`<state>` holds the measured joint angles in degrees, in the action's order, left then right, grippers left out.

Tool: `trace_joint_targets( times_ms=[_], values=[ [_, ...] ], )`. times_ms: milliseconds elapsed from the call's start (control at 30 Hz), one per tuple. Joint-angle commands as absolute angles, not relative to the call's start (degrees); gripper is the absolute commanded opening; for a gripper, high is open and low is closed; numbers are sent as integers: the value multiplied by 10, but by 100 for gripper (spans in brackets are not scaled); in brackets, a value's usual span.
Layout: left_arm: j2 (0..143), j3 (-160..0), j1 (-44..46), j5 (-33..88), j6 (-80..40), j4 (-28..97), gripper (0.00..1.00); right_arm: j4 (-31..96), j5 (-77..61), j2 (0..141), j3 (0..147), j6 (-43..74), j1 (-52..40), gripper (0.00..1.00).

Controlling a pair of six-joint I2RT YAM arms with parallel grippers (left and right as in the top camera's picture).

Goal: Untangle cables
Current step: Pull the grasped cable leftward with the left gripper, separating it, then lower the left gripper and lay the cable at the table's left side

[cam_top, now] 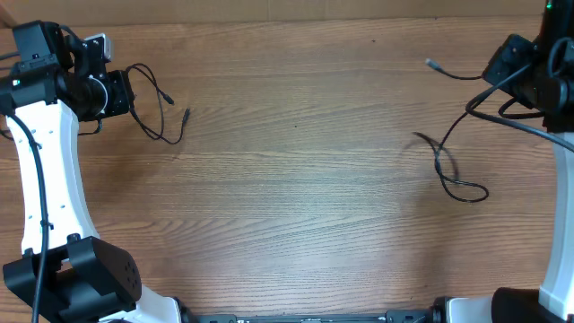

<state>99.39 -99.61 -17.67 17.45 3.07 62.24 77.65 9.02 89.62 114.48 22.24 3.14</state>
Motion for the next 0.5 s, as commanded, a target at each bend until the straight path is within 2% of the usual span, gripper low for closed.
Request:
trace_joint_targets(
  times_ms=[0,167,467],
  values=[
    [997,-995,-177,136,-4,632,4,775,71,904,1155,223,32,4],
    [997,-995,-190,61,-48,658,4,775,71,905,1155,223,32,4],
    [997,-944,-286,54,-47,656,4,774,58,905,1155,223,32,4]
  ],
)
